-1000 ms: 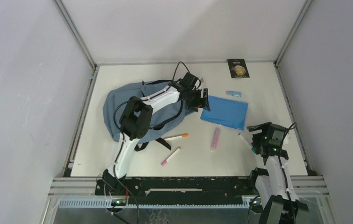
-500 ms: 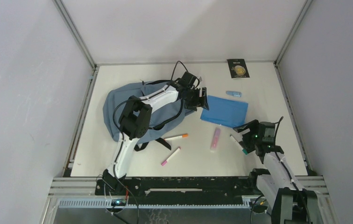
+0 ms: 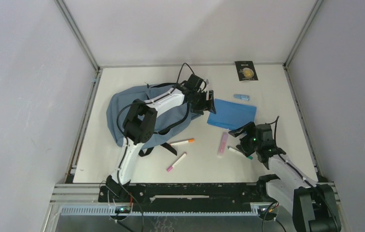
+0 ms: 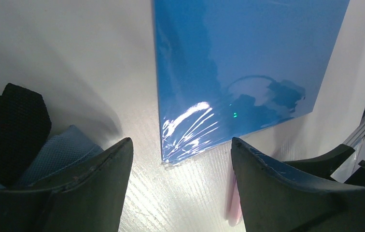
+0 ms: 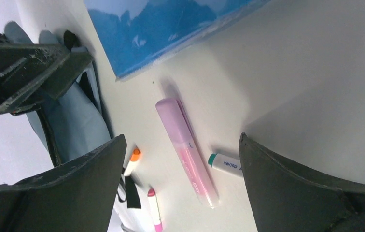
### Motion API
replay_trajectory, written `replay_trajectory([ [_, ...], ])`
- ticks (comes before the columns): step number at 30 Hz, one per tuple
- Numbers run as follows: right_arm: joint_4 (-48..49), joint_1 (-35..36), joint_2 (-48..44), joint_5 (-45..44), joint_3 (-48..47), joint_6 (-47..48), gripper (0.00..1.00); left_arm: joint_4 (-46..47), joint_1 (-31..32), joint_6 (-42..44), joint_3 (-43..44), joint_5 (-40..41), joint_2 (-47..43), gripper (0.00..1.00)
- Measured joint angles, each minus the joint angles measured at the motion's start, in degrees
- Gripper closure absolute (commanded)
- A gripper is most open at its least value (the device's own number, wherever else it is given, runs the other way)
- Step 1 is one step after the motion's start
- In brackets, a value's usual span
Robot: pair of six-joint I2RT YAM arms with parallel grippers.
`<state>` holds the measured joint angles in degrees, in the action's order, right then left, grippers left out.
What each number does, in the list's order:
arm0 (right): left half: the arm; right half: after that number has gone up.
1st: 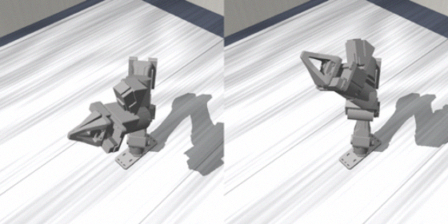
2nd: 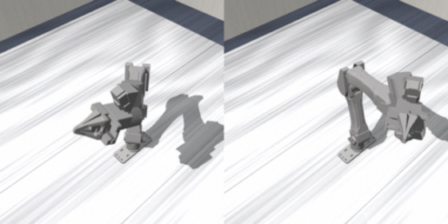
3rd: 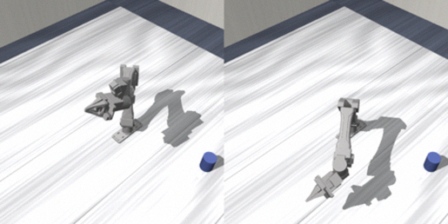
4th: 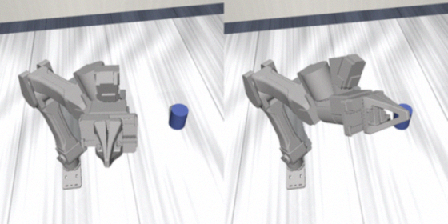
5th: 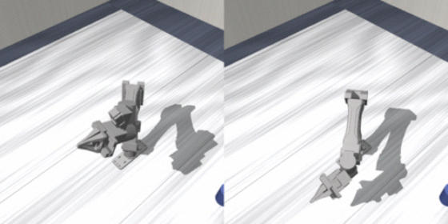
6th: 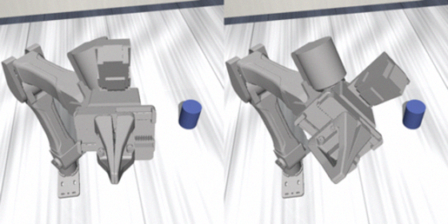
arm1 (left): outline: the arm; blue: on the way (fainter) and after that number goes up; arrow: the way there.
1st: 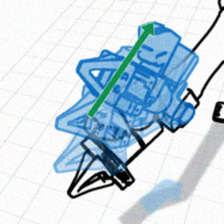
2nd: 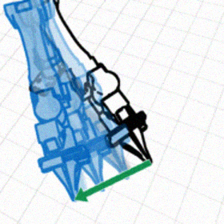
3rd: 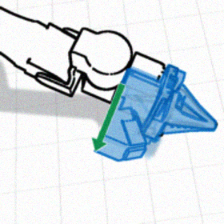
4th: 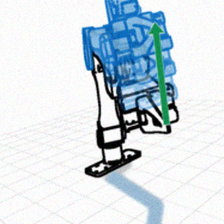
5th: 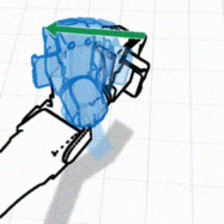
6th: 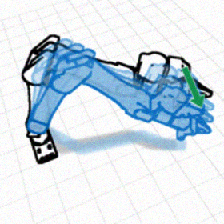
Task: Pack the student bag
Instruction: Pick up the files from the center of the board.
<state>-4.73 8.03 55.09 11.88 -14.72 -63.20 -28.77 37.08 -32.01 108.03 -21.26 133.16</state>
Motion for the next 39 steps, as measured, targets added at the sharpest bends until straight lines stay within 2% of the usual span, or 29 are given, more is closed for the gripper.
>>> replay_trajectory([
  [2,0.11,-0.52,-1.42,-1.53,0.39,-0.33,0.04,-0.57,0.0,0.26,0.63,0.35,0.15,0.21],
  [6,4.17,-3.43,-4.15,-4.37,3.61,-2.19,0.04,-2.58,-0.44,0.98,7.56,1.79,2.86,0.21],
  [12,12.94,-8.92,-2.34,-5.99,6.47,-5.4,0.03,-2.67,-1.66,0.39,12.72,3.06,6.05,0.21],
  [24,29.57,-17.99,5.57,-1.38,9.01,-10.49,0.03,-3.45,-0.09,-0.61,12.44,1.14,8.11,0.21],
  [30,34.16,-18.47,6.62,0.74,9.38,-11.98,0.03,-1.25,1.09,-0.98,10.05,-0.63,7.28,0.21],
  [39,41.68,-18.43,12.94,1.46,9.99,-14.19,0.03,0.04,1.29,-1.11,7.5,-1.79,5.99,0.21],
])
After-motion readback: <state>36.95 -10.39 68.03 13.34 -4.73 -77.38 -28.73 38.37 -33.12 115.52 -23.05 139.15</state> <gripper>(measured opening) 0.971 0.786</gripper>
